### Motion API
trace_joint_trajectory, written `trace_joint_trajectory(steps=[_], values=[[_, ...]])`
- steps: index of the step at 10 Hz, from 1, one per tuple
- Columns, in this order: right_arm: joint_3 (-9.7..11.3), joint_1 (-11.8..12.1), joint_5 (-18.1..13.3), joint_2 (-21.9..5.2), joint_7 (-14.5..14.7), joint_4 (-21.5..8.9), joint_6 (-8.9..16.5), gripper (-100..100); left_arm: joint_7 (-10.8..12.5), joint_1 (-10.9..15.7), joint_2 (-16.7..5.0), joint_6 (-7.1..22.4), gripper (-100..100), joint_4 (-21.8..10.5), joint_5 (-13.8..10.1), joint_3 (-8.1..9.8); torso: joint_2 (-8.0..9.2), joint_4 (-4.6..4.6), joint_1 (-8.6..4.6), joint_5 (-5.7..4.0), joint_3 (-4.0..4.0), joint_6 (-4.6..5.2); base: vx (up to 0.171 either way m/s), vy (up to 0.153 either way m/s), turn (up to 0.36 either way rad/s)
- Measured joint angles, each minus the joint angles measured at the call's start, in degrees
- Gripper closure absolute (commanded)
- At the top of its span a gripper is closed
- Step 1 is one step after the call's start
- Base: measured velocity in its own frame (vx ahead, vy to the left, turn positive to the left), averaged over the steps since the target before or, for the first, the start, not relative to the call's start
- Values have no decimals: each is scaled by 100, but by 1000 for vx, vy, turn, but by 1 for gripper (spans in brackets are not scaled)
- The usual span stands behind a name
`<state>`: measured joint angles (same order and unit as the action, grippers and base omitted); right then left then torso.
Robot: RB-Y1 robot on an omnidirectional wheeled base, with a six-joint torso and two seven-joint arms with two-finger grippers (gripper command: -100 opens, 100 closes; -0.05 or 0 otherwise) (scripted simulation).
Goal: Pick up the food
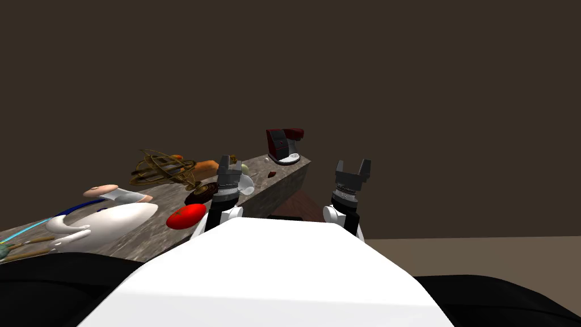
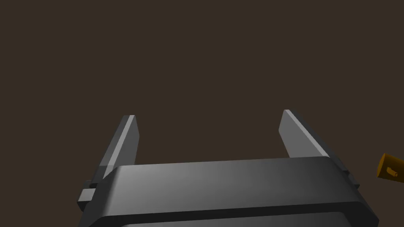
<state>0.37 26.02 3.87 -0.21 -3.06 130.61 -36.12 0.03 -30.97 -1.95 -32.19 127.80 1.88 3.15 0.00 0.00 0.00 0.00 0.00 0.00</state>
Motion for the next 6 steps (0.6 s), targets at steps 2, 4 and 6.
trace_joint_trajectory(steps=[2,4,6], values=[[0,0,0,0,0,0,0,0,67,78,-204,-93,-100,-119,70,36,-20,-4,-18,-4,-11,1,66,-60,-71],[1,0,0,1,0,0,0,0,172,184,-449,-238,-100,-293,171,73,-25,-6,-23,-5,-14,2,58,-66,-110],[1,1,0,1,0,0,0,0,324,348,-764,-418,-100,-541,307,126,-30,-7,-30,-7,-17,2,85,-84,-146]])
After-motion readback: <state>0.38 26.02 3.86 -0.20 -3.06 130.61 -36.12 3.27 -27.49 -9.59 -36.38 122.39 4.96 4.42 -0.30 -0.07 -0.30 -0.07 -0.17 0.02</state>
